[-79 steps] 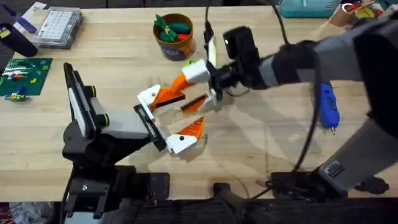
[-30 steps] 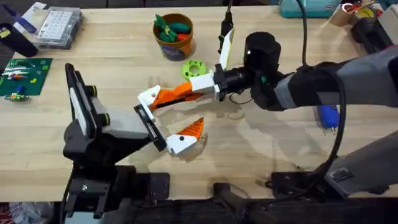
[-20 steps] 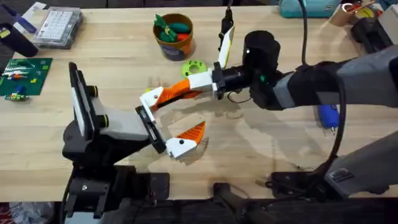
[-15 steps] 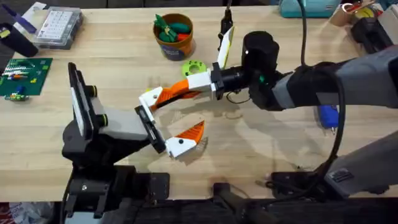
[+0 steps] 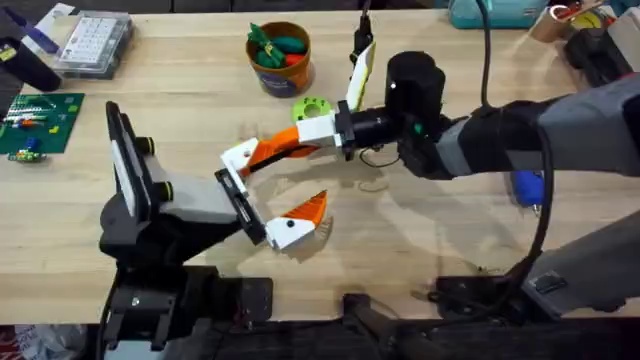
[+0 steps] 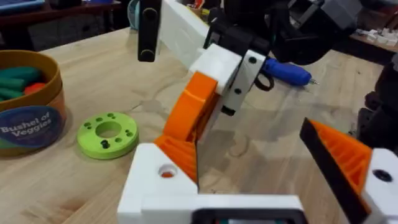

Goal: Pick up the gripper from the table and insert it into the empty holder that is missing its gripper. Then pick up a screw, insert it into the mounting hole, and use the screwdriver to tighten it. Finally, clean up the table by picking up the vegetable and placing it into the bucket.

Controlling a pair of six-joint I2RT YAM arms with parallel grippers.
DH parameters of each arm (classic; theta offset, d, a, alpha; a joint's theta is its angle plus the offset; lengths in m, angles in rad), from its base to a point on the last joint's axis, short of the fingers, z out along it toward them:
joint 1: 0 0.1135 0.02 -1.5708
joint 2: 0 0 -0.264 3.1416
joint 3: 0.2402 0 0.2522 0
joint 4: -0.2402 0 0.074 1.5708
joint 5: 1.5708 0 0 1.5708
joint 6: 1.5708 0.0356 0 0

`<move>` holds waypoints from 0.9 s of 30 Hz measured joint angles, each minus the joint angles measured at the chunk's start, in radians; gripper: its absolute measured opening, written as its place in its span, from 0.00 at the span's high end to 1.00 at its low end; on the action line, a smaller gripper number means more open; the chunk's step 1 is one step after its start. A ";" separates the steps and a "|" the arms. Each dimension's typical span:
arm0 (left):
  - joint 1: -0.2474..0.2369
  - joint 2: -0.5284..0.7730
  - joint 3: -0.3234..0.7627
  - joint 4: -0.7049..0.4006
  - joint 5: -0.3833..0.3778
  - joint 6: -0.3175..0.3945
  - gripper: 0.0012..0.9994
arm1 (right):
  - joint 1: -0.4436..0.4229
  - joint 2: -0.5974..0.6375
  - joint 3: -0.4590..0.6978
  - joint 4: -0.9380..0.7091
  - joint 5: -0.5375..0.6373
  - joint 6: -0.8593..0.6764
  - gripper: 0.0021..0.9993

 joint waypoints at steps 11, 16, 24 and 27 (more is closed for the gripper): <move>0.002 0.000 0.000 0.001 -0.021 0.000 0.01 | 0.014 0.000 0.008 -0.004 0.029 0.008 0.89; 0.000 0.000 0.000 0.001 0.001 0.000 0.01 | 0.027 0.000 0.011 -0.003 0.028 0.008 0.85; -0.005 0.000 0.001 0.005 0.036 0.001 0.01 | 0.042 0.000 0.014 -0.004 0.011 0.010 0.76; -0.005 0.000 0.001 0.011 0.062 0.006 0.01 | 0.029 0.000 0.014 -0.009 -0.023 0.012 0.62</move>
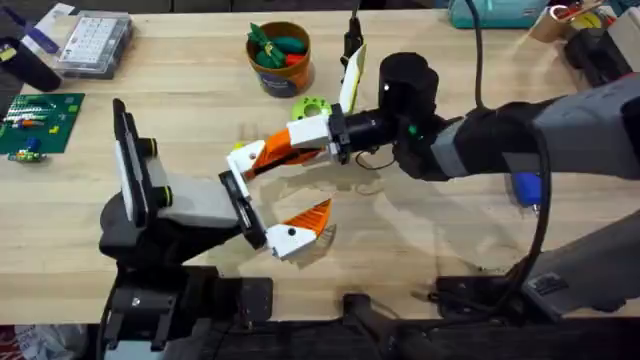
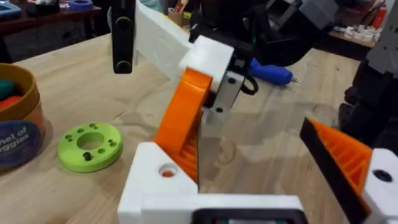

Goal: Pick up the gripper from the table and insert it into the empty holder that is missing its gripper. Then pick up a screw, insert it into the mounting hole, and use the screwdriver to tighten it. Finally, clean up the table by picking up the vegetable and placing it into the bucket.

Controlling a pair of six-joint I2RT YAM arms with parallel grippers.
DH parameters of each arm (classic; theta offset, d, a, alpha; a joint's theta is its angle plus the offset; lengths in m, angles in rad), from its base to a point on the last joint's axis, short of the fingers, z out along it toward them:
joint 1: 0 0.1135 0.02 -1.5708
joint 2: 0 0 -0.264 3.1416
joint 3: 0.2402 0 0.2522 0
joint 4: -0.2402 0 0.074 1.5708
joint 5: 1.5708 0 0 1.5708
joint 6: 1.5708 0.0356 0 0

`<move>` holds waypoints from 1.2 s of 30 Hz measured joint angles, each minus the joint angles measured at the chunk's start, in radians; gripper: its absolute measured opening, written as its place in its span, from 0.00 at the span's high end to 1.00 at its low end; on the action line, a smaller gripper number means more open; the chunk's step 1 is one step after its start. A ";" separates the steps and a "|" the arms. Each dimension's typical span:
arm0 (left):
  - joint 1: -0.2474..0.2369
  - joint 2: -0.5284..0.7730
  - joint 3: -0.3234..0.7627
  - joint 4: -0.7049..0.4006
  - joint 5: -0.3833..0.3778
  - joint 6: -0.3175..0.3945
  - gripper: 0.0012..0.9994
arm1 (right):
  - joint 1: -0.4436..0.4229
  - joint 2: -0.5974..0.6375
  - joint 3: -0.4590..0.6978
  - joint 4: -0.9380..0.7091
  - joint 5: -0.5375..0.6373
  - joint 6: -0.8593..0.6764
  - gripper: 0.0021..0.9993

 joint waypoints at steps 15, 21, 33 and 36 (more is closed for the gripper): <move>-0.013 0.000 0.000 0.004 0.052 0.006 0.01 | -0.055 0.000 0.000 0.001 -0.157 -0.001 0.44; -0.013 0.000 0.000 0.004 0.052 0.006 0.01 | -0.095 0.000 0.000 0.001 -0.211 -0.001 0.42; -0.013 0.000 0.000 0.004 0.052 0.006 0.01 | -0.114 0.000 0.000 -0.002 -0.287 -0.003 0.38; -0.013 0.000 0.000 0.004 0.052 0.006 0.01 | -0.128 0.000 0.000 -0.003 -0.293 -0.005 0.32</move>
